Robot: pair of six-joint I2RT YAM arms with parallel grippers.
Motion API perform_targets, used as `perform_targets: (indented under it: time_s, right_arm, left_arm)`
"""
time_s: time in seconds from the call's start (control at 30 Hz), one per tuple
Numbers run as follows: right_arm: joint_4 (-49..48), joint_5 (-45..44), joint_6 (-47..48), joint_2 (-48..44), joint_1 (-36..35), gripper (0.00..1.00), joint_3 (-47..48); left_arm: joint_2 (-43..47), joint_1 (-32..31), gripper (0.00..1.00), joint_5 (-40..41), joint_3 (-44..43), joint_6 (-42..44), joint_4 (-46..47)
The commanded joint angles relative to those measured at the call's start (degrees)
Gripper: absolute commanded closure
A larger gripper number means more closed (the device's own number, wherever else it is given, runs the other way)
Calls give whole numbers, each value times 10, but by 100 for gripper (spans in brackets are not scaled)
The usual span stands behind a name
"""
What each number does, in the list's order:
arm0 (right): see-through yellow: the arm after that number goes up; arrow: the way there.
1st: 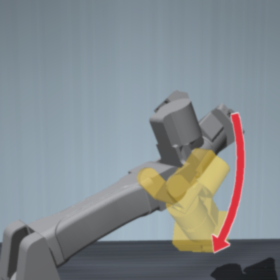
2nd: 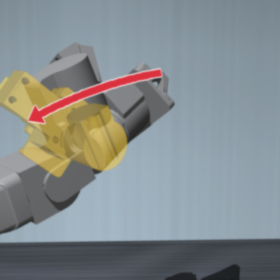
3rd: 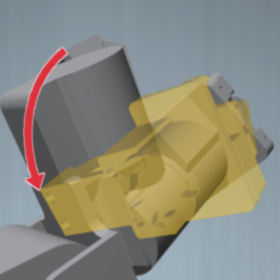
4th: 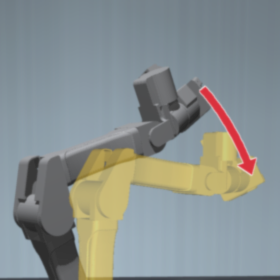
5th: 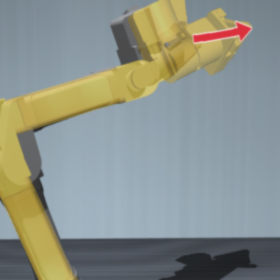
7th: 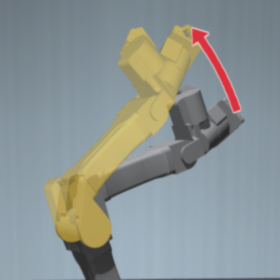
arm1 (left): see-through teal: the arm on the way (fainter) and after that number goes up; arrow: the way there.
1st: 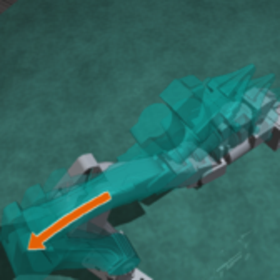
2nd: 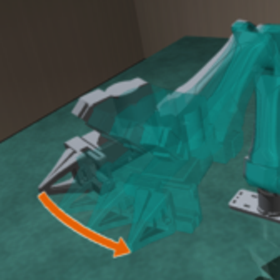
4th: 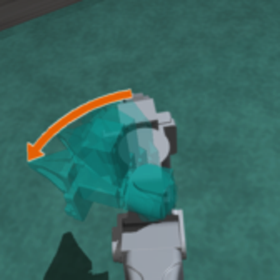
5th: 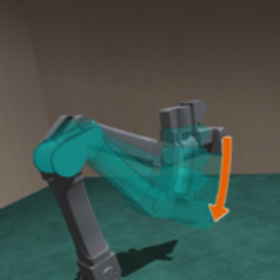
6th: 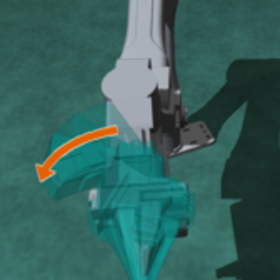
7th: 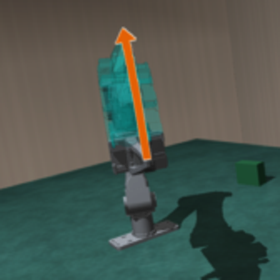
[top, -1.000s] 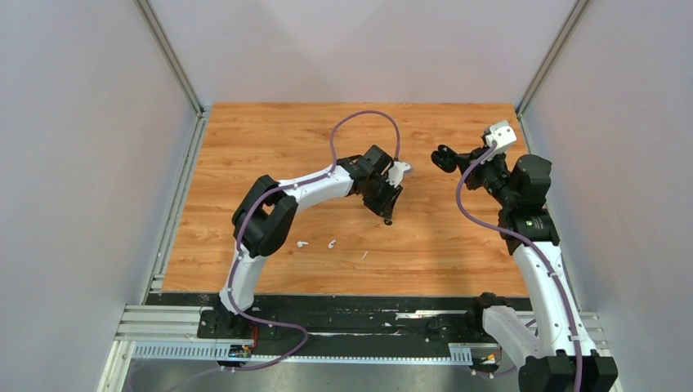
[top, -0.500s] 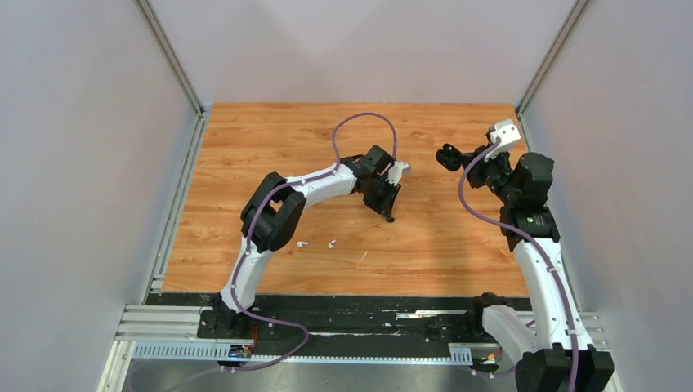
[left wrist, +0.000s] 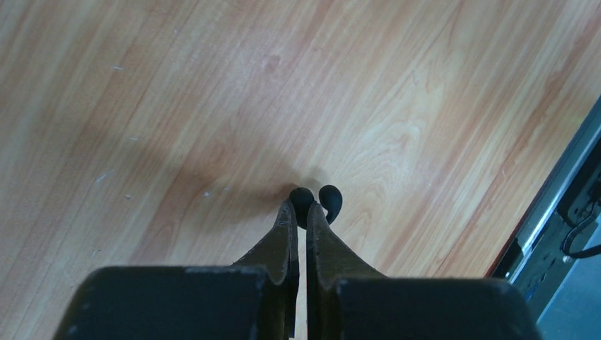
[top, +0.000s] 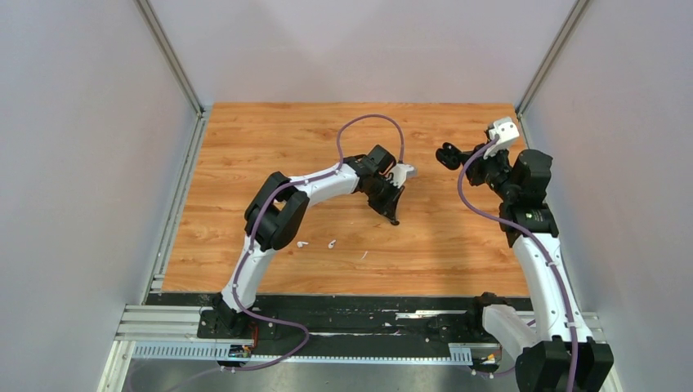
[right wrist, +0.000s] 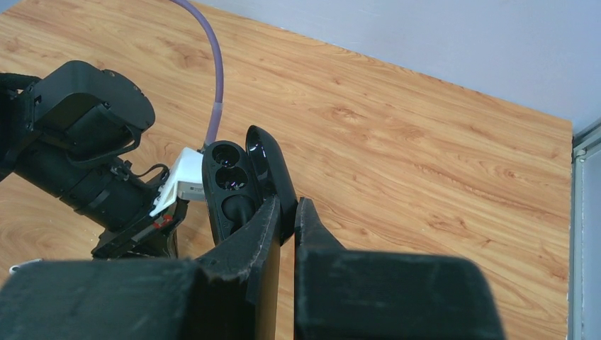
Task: Insert the wireless bluetooth earbuds into the charging case
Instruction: Pick up the earbud from the center of the board.
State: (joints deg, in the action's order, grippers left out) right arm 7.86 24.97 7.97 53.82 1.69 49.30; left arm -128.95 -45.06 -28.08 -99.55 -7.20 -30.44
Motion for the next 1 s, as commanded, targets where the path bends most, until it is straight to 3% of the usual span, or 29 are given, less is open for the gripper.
perform_targets:
  time_s: [0.0,0.07,0.13,0.17,0.2,0.23,0.3,0.43,0.57,0.7,0.87,0.97]
  right_arm:
    - [-28,-1,-2,8,4,100,35]
    - [-28,-1,0,10,5,100,36]
    - [-28,1,1,11,5,100,37]
    - [-29,2,1,11,5,100,36]
    - [-29,4,1,12,5,100,35]
    - [-28,5,0,12,5,100,35]
    - [-28,9,-1,14,5,100,34]
    - [-28,15,-1,17,5,100,34]
    - [-28,19,-2,19,5,100,37]
    - [-23,19,1,20,5,100,40]
    - [-15,15,6,17,5,100,44]
    - [-13,15,9,19,5,100,43]
  left_arm:
    - [56,7,100,-53,9,90,-1]
    - [82,20,100,-92,15,182,-32]
    - [96,34,100,-134,-6,336,-120]
    - [97,41,100,-153,-31,486,-218]
    - [97,45,100,-150,-42,558,-271]
    - [95,46,100,-127,-54,704,-356]
    - [98,46,100,-73,-49,879,-439]
    - [98,45,100,2,-26,1052,-477]
    - [82,35,100,26,-30,1109,-470]
    - [64,25,100,26,-42,1108,-458]
    - [70,23,100,17,-54,1018,-405]
    - [81,38,91,0,-70,969,-396]
